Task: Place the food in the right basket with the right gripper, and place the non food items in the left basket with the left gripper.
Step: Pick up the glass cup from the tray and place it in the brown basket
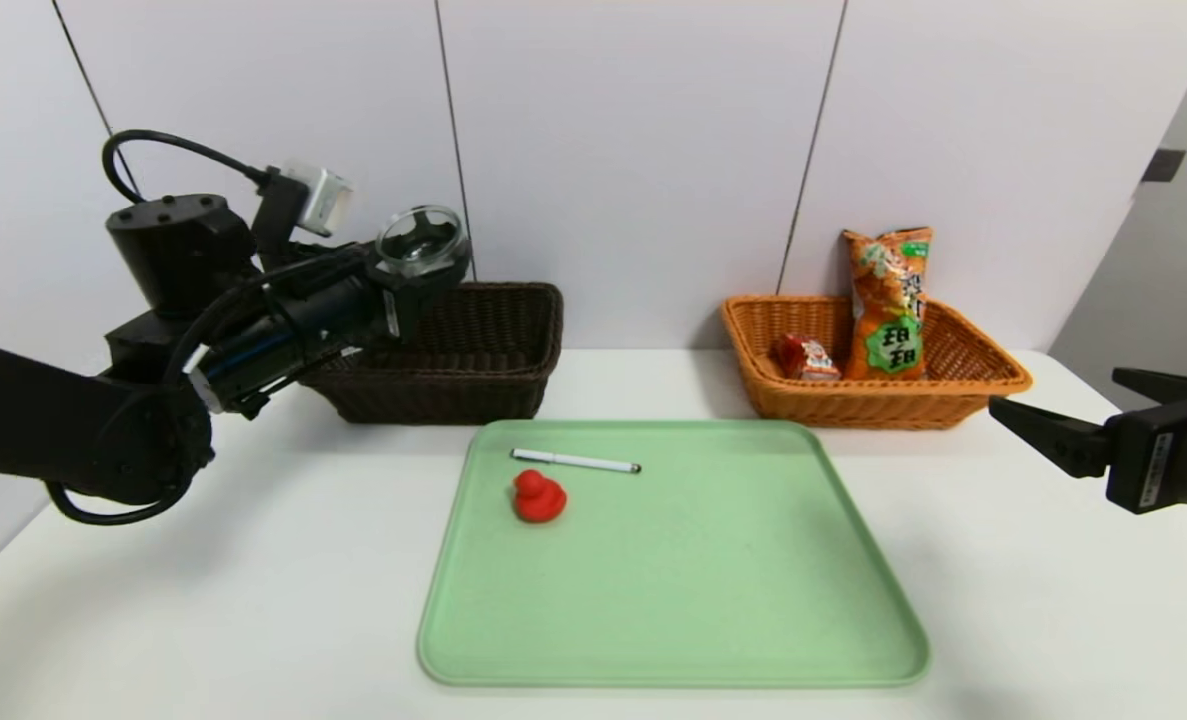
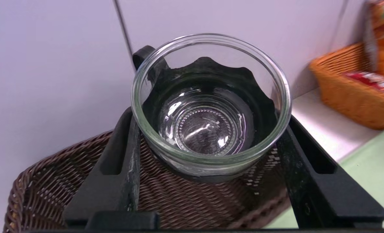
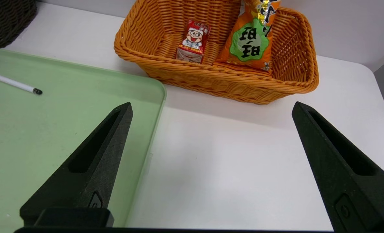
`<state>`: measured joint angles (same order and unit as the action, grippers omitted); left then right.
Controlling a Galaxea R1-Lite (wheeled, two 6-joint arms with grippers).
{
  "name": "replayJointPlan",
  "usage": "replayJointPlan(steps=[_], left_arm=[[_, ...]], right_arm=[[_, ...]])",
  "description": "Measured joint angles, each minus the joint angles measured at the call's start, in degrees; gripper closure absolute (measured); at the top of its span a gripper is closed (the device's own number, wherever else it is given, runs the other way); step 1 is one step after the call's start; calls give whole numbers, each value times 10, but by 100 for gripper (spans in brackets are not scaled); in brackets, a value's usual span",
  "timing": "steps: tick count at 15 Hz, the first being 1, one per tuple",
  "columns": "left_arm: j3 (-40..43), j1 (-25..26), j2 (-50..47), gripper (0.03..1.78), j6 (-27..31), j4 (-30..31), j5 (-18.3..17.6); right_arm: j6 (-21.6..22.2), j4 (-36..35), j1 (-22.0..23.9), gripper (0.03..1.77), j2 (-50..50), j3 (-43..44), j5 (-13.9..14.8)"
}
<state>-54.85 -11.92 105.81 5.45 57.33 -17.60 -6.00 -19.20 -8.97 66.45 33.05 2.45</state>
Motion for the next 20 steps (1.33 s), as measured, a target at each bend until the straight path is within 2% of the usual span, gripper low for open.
replayJointPlan(steps=[4, 7, 13, 15, 18, 20], left_arm=[[-69, 32, 79, 61, 10, -44, -1], [-109, 45, 105, 61, 34, -106, -1], [-129, 61, 112, 61, 51, -127, 0], [-145, 63, 107, 61, 52, -152, 0], [-179, 67, 89, 61, 80, -218, 0], [-203, 70, 73, 61, 104, -293, 0]], right_arm=[[0, 1, -1, 10, -9, -9, 1], [2, 0, -1, 10, -15, -21, 2], [3, 0, -3, 10, -25, -38, 2], [3, 0, -5, 10, -29, -44, 2], [3, 0, -5, 10, -36, -49, 2], [3, 0, -5, 10, -40, -53, 2]])
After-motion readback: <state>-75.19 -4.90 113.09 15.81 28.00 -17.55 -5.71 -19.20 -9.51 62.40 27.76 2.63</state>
